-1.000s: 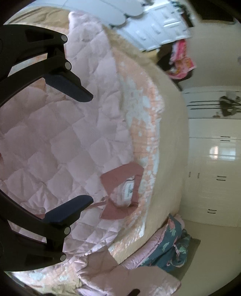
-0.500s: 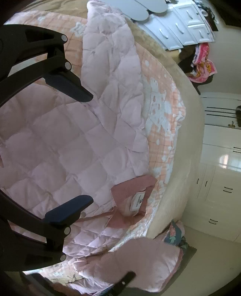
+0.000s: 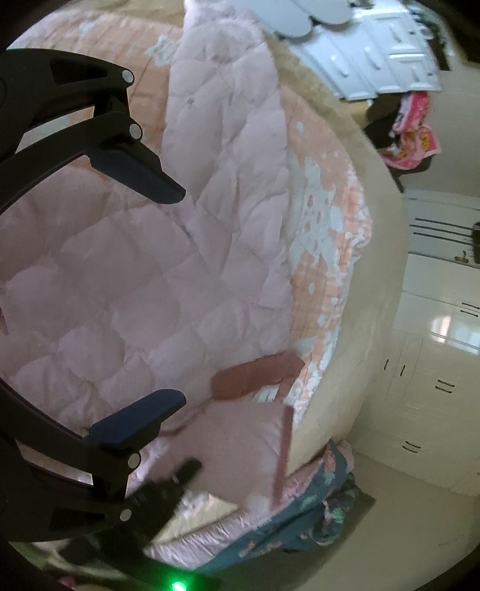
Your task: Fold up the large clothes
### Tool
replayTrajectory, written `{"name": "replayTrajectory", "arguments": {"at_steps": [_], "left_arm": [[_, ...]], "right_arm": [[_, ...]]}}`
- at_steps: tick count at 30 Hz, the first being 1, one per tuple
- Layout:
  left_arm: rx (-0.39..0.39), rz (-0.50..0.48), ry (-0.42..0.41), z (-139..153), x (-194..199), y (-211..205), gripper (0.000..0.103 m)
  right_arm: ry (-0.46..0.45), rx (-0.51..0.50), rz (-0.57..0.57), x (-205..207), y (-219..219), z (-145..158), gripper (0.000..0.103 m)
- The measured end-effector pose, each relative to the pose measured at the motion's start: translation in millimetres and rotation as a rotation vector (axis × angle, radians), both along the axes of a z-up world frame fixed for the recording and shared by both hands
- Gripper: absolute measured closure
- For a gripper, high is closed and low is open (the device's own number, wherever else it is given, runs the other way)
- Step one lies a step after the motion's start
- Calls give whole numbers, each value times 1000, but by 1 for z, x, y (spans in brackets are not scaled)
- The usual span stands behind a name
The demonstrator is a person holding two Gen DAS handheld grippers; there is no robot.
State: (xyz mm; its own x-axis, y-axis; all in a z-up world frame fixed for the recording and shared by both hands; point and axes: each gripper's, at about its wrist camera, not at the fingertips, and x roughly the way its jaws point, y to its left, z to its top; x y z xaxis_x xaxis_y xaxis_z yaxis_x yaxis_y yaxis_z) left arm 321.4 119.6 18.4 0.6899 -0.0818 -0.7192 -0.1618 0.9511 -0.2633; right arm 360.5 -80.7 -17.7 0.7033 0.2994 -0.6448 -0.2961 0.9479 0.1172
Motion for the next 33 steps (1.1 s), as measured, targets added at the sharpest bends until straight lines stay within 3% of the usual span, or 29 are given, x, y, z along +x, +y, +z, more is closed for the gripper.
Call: {"name": "replayTrajectory", "arguments": {"at_steps": [9, 12, 13, 15, 21, 24, 28, 30, 32, 33], "left_arm": [[-216, -23, 17, -15, -1, 4, 9], [-281, -62, 26, -20, 3, -2, 9], [-335, -92, 34, -25, 5, -5, 9], [-418, -122, 71, -35, 10, -11, 9], [-446, -122, 173, -65, 24, -35, 9], [-504, -106, 217, -84, 32, -44, 9], [-505, -82, 239, -98, 39, -54, 10], [-457, -67, 241, -98, 41, -61, 45], [-393, -66, 241, -94, 42, -66, 60], [-375, -85, 219, -88, 41, -70, 76]], "right_arm": [[115, -8, 124, -19, 26, -40, 58], [166, 13, 146, -27, 29, -50, 41], [180, 22, 161, -31, 29, -51, 32], [190, 55, 189, -41, 25, -49, 24], [149, 91, 201, -70, -16, -24, 20], [113, 69, 137, -75, -50, -14, 19], [103, 63, 21, -73, -104, -8, 19], [106, 84, -34, -72, -129, -8, 19], [107, 97, -76, -71, -151, -9, 19], [108, 97, -96, -72, -158, -10, 19]]}}
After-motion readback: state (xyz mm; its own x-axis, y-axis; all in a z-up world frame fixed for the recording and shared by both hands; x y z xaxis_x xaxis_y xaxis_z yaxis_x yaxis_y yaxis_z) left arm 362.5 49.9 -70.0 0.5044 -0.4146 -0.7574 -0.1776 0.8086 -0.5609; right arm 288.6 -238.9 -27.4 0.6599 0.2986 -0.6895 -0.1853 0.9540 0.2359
